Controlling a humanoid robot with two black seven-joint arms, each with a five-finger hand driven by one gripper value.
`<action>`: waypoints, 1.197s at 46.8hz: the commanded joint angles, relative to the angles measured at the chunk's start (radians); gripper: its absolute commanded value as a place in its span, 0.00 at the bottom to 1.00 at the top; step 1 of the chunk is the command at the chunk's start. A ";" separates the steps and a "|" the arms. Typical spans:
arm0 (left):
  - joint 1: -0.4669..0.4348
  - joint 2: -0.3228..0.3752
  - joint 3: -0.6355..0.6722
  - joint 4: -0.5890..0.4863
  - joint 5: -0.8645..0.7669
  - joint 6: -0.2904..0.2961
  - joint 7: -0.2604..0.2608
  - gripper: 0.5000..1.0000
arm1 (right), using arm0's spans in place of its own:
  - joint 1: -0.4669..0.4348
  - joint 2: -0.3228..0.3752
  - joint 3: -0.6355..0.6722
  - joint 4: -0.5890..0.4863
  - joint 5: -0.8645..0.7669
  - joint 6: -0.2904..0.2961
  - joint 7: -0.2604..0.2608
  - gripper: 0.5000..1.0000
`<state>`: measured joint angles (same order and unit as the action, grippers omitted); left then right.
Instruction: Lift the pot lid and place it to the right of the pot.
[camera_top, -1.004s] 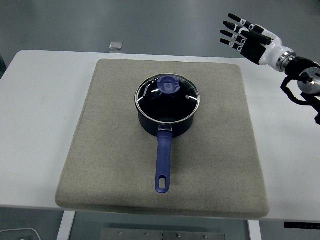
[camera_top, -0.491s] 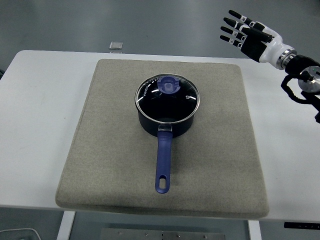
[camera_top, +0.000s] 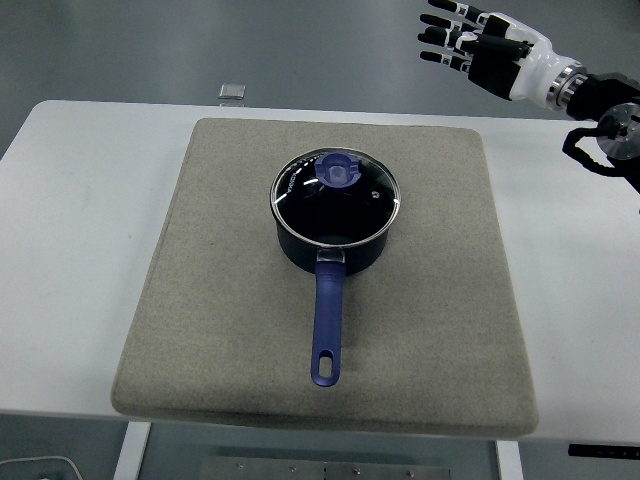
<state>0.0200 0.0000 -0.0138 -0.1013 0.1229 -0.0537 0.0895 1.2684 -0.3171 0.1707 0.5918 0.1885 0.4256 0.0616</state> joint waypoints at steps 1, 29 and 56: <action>0.000 0.000 0.000 0.000 0.000 0.000 0.000 1.00 | 0.009 0.007 0.001 -0.001 -0.066 0.002 0.001 0.81; -0.002 0.000 0.000 0.000 0.000 0.000 0.001 1.00 | 0.072 -0.011 -0.010 0.189 -0.507 -0.039 0.023 0.80; -0.002 0.000 0.000 0.000 0.000 0.000 0.001 1.00 | 0.203 -0.046 -0.146 0.362 -1.021 -0.048 0.046 0.80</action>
<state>0.0191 0.0000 -0.0138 -0.1012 0.1226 -0.0537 0.0896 1.4472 -0.3538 0.0500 0.9348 -0.8084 0.3749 0.1046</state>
